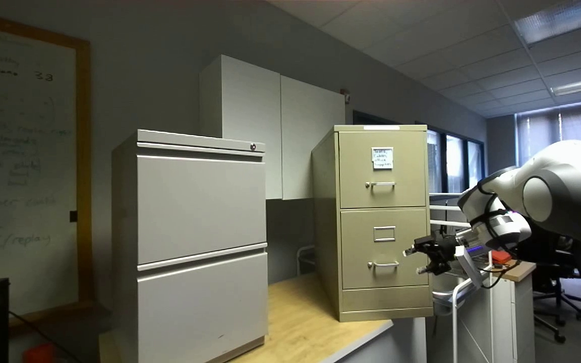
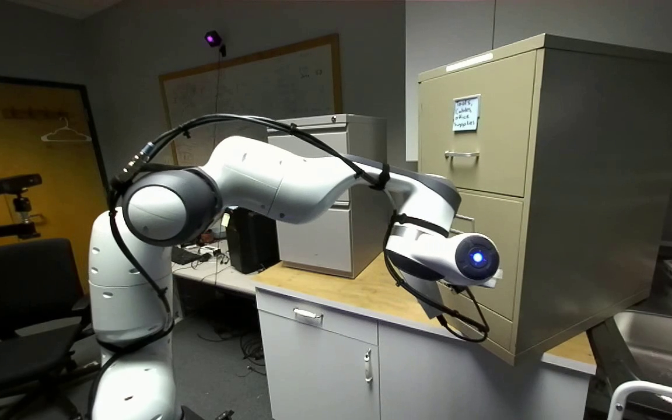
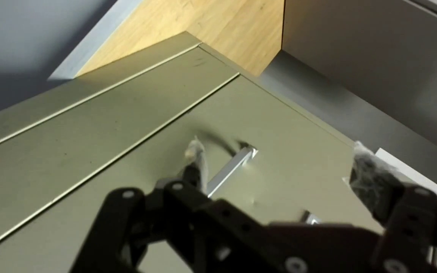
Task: Open the bottom drawer of the beige file cabinet
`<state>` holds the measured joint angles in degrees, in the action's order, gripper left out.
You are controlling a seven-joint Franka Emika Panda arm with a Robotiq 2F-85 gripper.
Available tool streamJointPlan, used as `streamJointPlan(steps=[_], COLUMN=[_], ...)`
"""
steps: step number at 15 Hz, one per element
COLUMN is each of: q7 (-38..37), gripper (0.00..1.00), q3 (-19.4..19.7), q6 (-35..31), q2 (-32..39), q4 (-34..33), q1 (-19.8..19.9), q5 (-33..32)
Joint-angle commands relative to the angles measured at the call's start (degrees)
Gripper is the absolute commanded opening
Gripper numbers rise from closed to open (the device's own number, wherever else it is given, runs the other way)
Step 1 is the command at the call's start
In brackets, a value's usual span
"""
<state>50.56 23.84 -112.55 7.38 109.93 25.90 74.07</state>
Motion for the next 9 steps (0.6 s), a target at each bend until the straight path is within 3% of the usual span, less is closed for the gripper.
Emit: streamJointPlan(steps=[1, 9], q7=[-3.06, -9.43], gripper=[1.0, 1.0], q3=[-0.24, -1.86], q6=[3.49, 8.7], q2=[5.86, 18.59], q4=[-8.25, -21.86], q1=[1.34, 5.14], q5=[3.42, 7.0])
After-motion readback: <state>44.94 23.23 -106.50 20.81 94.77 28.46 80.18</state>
